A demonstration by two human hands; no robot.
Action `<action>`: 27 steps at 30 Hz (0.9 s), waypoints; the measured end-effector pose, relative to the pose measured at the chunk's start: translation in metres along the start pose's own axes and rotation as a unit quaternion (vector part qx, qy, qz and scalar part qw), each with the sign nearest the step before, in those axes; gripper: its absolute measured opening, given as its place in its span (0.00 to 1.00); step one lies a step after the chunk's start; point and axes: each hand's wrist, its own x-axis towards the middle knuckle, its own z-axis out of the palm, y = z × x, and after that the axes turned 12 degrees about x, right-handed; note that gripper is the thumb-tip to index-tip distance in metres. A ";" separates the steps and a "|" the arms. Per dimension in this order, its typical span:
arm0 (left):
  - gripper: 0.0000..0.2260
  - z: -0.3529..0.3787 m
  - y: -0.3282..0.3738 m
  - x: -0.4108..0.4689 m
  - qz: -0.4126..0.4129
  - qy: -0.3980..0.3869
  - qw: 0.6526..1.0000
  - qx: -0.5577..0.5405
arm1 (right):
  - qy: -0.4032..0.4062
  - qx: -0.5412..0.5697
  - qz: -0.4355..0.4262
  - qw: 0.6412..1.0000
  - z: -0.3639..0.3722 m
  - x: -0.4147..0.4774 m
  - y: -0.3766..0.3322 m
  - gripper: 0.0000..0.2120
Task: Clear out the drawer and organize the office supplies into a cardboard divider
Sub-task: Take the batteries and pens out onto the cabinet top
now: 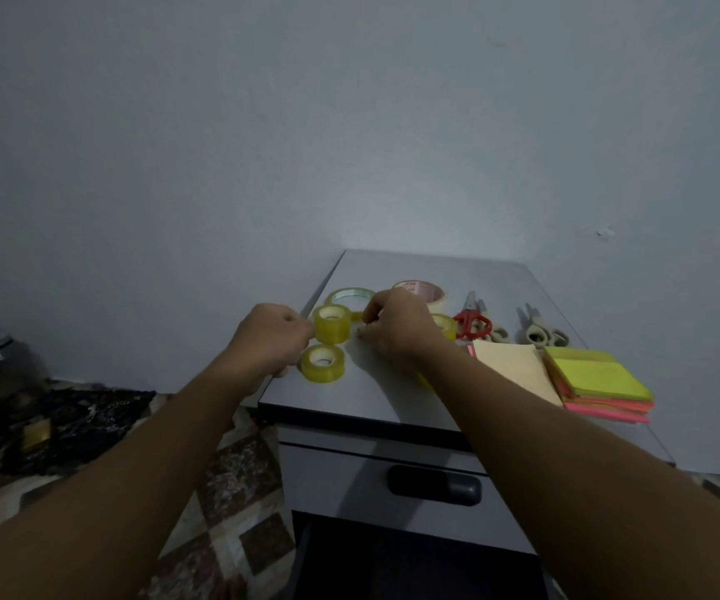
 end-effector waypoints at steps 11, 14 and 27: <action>0.10 -0.002 -0.003 -0.008 0.003 0.005 1.000 -0.007 | -0.010 -0.071 -0.023 0.997 -0.003 -0.005 0.002 0.13; 0.09 -0.004 -0.003 -0.011 0.004 0.005 1.000 -0.008 | 0.016 -0.064 -0.043 0.997 -0.004 -0.005 0.003 0.15; 0.08 -0.013 -0.013 -0.098 0.101 0.010 0.995 0.007 | 0.117 0.147 -0.026 0.982 -0.057 -0.109 -0.001 0.09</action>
